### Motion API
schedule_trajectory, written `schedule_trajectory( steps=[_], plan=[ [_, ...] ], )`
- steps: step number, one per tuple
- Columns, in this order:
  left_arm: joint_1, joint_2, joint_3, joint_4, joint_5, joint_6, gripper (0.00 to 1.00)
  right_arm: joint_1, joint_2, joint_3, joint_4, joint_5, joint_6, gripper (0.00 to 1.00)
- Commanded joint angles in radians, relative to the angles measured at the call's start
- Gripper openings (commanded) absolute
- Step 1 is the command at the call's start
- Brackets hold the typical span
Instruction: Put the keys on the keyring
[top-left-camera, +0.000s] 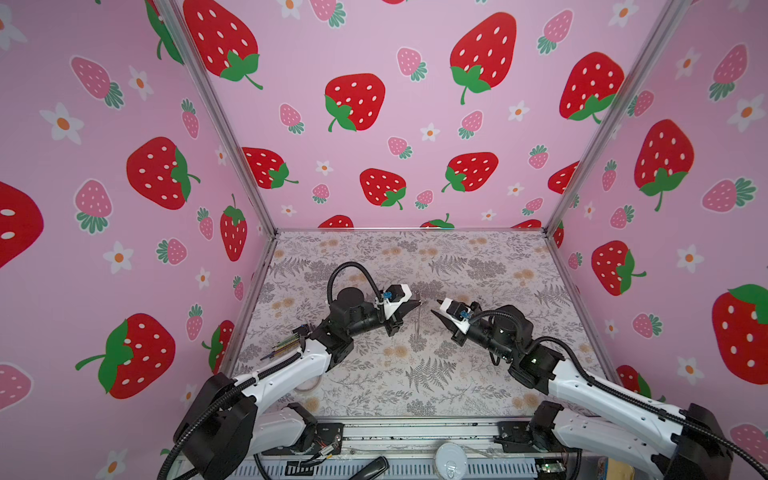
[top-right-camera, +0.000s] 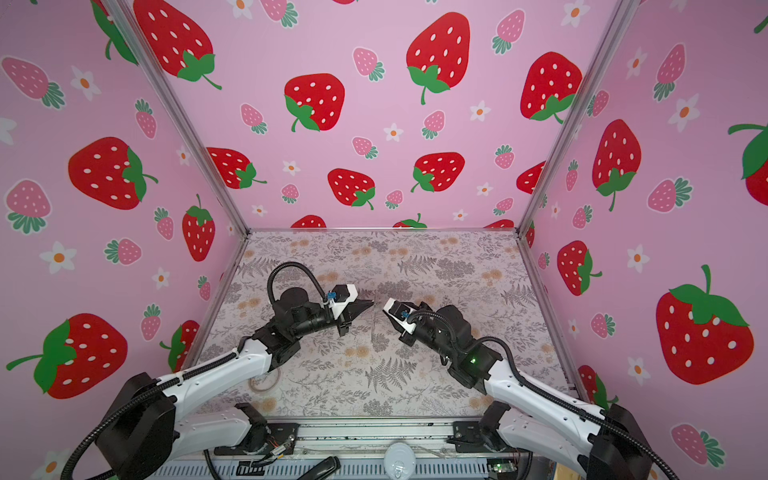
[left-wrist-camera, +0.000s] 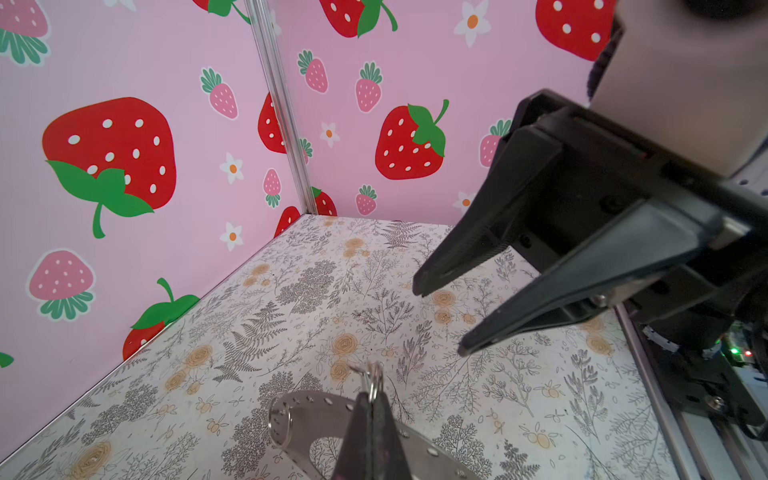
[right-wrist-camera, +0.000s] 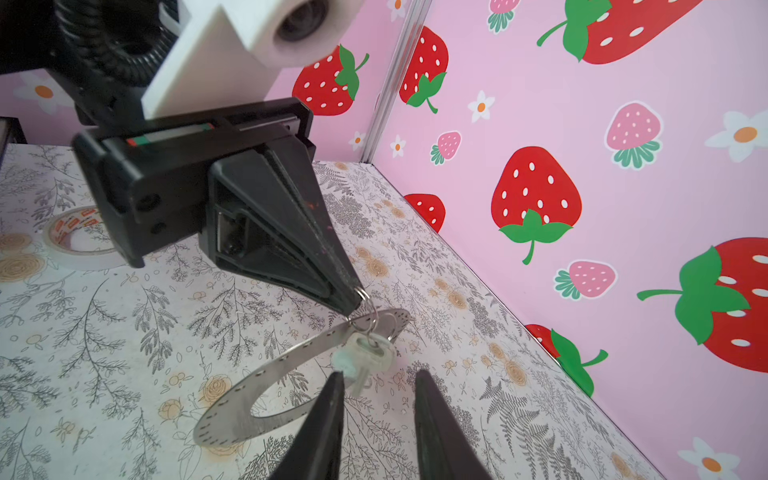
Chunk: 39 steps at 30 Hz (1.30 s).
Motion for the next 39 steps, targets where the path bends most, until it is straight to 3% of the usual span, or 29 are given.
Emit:
schedule_trajectory(
  steps=[1,15,39],
  plan=[
    [0.003,-0.001,0.035,0.061,0.049,0.008,0.00,0.003,0.034,0.040,-0.071,-0.007,-0.027,0.31],
    [0.000,0.001,0.038,0.052,0.084,0.020,0.00,0.005,0.091,0.086,-0.029,-0.042,-0.049,0.34],
    [-0.012,-0.016,0.038,0.008,0.104,0.086,0.00,0.004,0.080,0.092,-0.026,-0.064,-0.015,0.17]
  ],
)
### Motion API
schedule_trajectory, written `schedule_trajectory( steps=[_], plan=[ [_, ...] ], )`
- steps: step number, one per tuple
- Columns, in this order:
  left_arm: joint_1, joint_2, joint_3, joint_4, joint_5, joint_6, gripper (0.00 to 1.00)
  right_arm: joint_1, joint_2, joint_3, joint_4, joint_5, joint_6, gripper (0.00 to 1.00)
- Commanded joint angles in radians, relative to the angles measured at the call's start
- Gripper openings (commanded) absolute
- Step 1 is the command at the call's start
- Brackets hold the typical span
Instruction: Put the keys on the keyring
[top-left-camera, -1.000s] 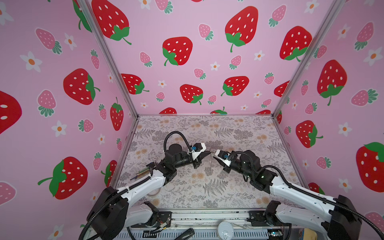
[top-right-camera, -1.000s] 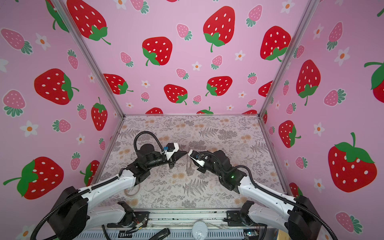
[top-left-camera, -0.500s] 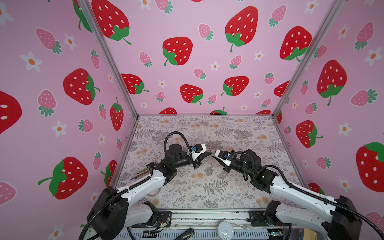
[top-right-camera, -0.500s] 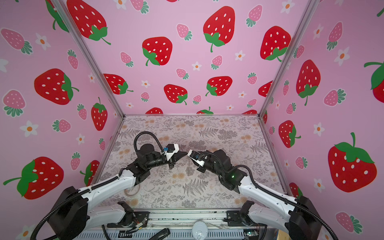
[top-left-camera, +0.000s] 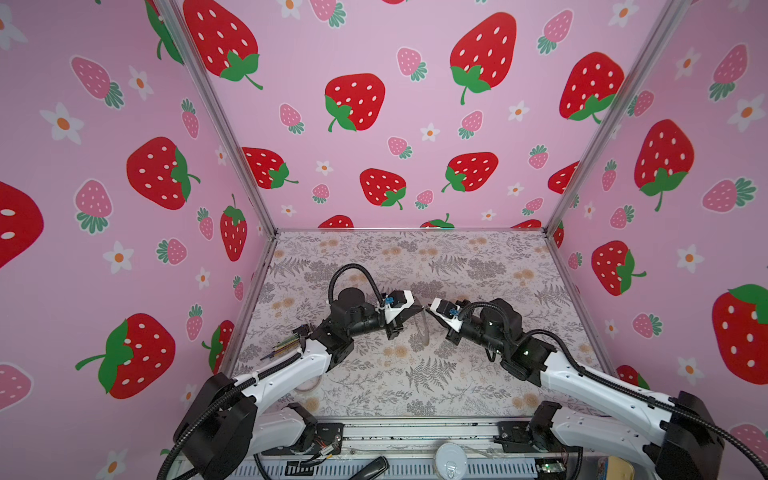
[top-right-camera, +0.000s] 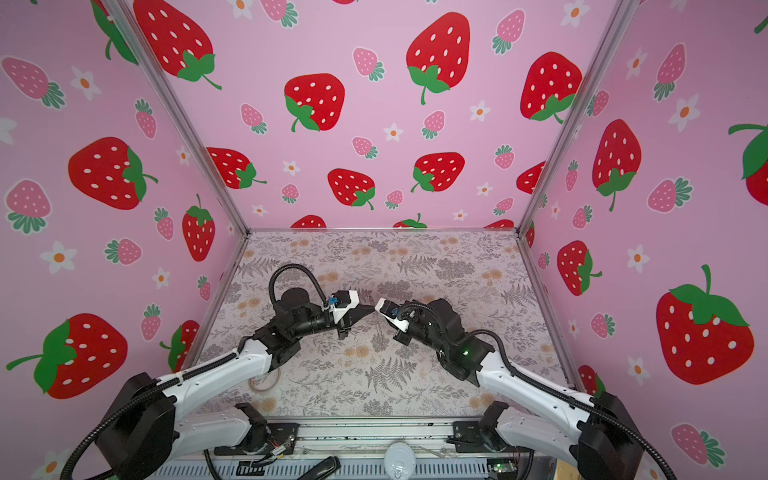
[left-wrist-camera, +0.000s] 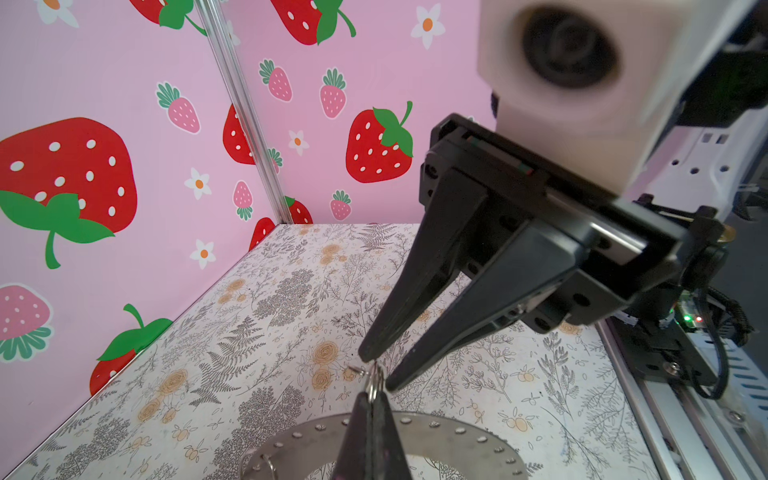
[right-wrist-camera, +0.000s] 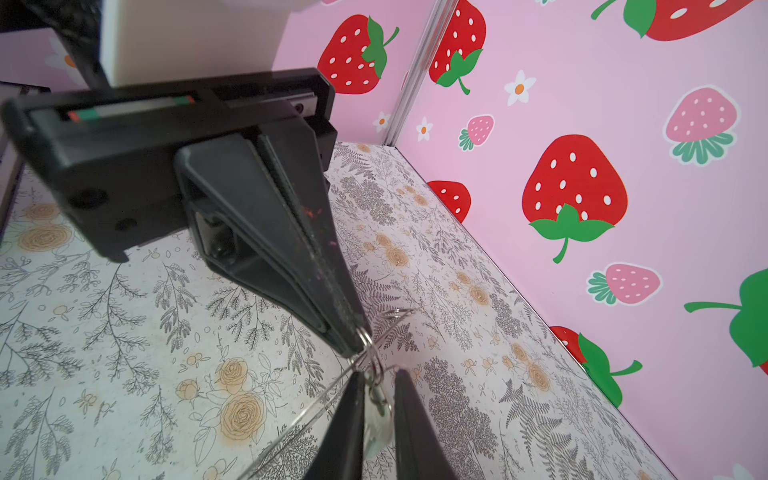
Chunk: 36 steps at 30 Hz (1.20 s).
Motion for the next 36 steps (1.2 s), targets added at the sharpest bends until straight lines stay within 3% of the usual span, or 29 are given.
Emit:
schedule_trajectory(
  steps=[1,23,25,28,36],
  plan=[
    [-0.006,-0.016,0.039,0.023,0.027,0.027,0.00,0.002,-0.001,0.032,0.017,-0.013,0.005,0.17],
    [-0.010,-0.028,0.059,-0.060,0.014,0.100,0.01,0.003,0.020,0.082,-0.098,-0.043,-0.032,0.00],
    [-0.012,-0.041,0.072,-0.120,-0.033,0.149,0.19,0.001,0.023,0.099,-0.138,-0.045,-0.037,0.00],
    [-0.018,-0.071,0.080,-0.194,-0.111,0.231,0.29,0.001,0.037,0.135,-0.221,-0.041,-0.044,0.00],
    [-0.070,-0.112,0.087,-0.316,-0.260,0.419,0.30,0.002,0.084,0.206,-0.347,-0.044,-0.044,0.00]
  ],
)
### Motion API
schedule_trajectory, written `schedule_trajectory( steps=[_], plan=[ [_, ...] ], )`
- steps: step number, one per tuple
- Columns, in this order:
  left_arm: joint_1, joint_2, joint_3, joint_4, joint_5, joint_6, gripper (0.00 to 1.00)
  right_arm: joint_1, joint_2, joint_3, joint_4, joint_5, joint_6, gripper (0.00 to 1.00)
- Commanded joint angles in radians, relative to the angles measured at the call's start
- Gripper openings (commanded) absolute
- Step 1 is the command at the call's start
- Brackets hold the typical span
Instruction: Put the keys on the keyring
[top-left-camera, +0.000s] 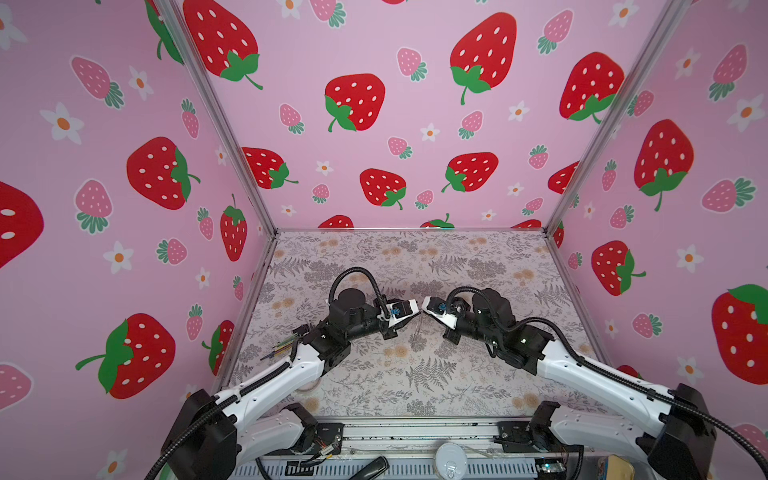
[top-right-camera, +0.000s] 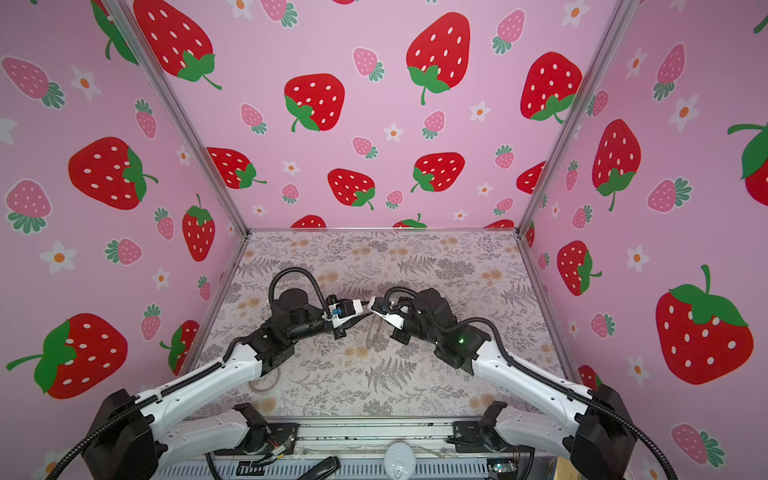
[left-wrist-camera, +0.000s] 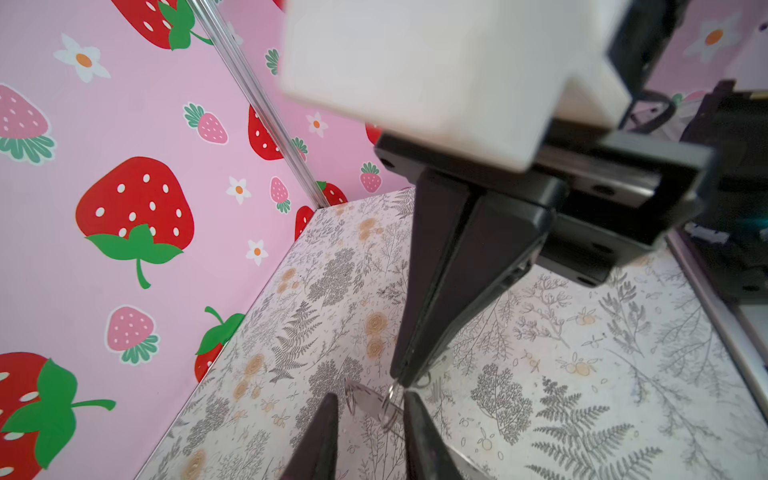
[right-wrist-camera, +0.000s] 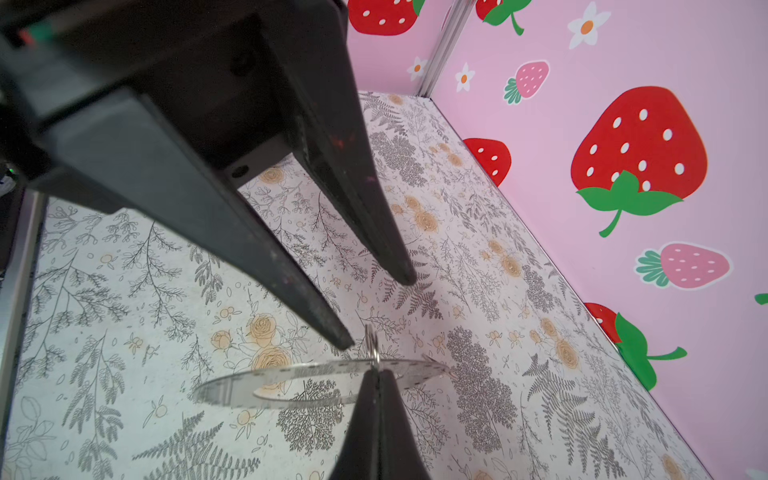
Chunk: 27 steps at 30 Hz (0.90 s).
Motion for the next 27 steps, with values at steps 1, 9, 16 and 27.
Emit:
schedule_trajectory(
  steps=[1,9,16,27],
  plan=[
    [-0.018,-0.004,0.048,-0.084,-0.074,0.112,0.30,0.002,0.007,0.037,-0.053,-0.015,-0.015,0.00],
    [-0.051,0.007,0.066,-0.158,-0.157,0.212,0.30,0.002,0.018,0.044,-0.072,-0.026,-0.017,0.00],
    [-0.098,0.002,0.058,-0.155,-0.212,0.277,0.27,0.001,0.050,0.085,-0.122,-0.063,-0.018,0.00],
    [-0.132,0.020,0.072,-0.178,-0.284,0.325,0.22,0.002,0.066,0.118,-0.155,-0.088,-0.021,0.00]
  ],
)
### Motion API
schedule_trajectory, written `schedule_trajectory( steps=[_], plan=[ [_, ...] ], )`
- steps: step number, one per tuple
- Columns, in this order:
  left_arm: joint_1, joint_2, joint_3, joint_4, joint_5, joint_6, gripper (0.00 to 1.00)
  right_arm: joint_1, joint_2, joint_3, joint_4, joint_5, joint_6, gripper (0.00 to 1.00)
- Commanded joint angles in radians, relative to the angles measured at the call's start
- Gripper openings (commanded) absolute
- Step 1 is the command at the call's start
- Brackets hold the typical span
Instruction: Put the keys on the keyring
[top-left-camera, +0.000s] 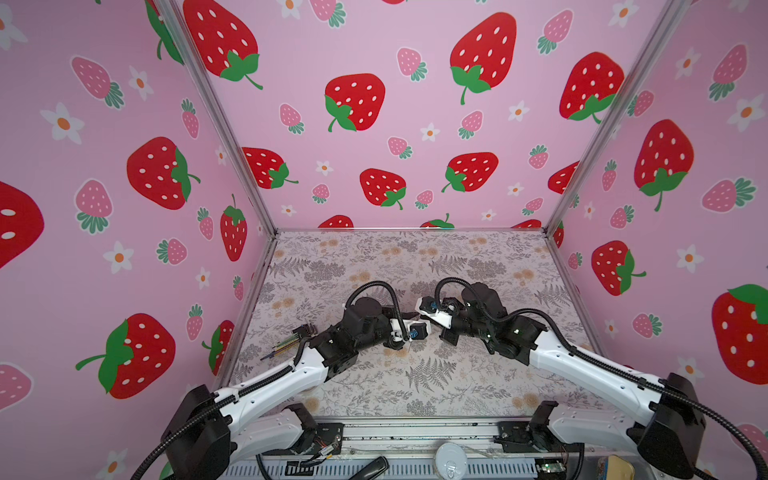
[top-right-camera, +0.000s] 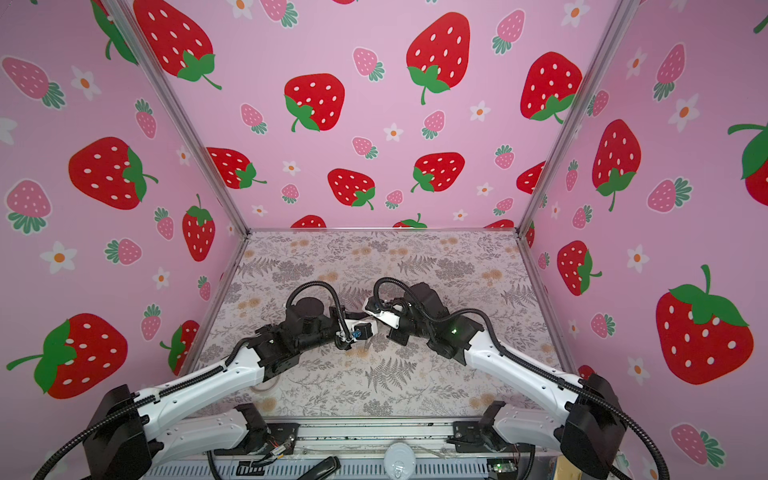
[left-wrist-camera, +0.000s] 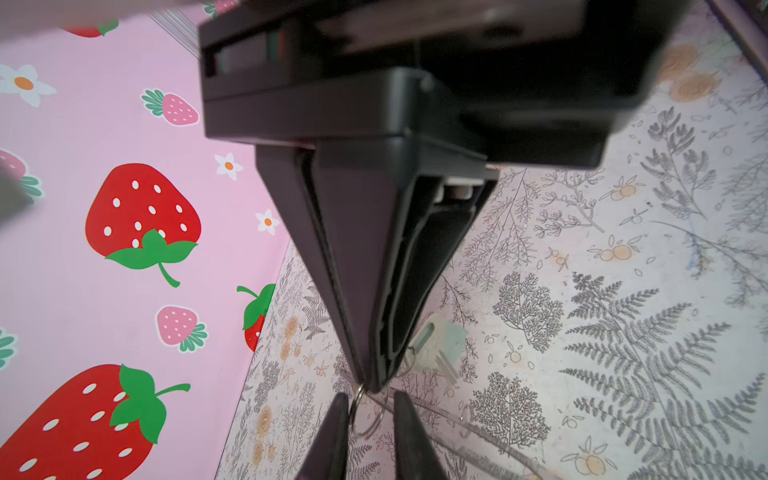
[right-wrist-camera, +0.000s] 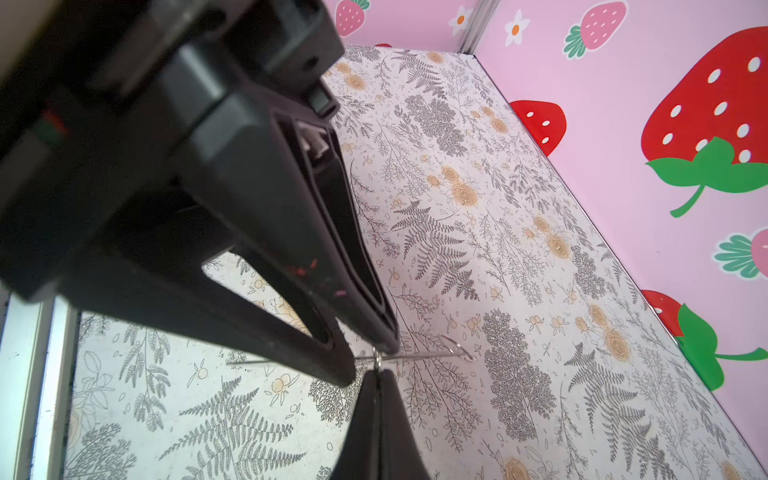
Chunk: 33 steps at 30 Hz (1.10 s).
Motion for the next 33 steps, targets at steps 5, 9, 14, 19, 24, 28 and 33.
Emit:
schedule_trajectory(
  steps=[5,9,14,19,24,28,33],
  plan=[
    [-0.007,0.021,0.058,-0.031,-0.047,0.046,0.19,0.003,-0.007,0.036,-0.019,-0.034,-0.029,0.00],
    [-0.007,0.027,0.066,-0.038,-0.047,0.045,0.17,0.003,-0.008,0.042,-0.022,-0.041,-0.036,0.00],
    [-0.008,0.031,0.069,-0.038,-0.041,0.036,0.07,0.003,-0.007,0.042,-0.012,-0.050,-0.038,0.00],
    [-0.006,0.024,0.071,-0.047,0.030,-0.002,0.00,0.004,-0.014,0.035,0.006,-0.016,-0.027,0.11],
    [0.014,0.021,0.062,-0.006,0.092,-0.101,0.00,0.004,-0.079,-0.001,0.032,0.106,-0.011,0.28],
    [0.058,0.020,0.050,0.064,0.166,-0.213,0.00,-0.004,-0.170,-0.088,0.119,0.185,0.032,0.41],
    [0.114,0.028,0.033,0.160,0.253,-0.351,0.00,-0.006,-0.222,-0.160,0.174,0.163,0.097,0.45]
  ],
)
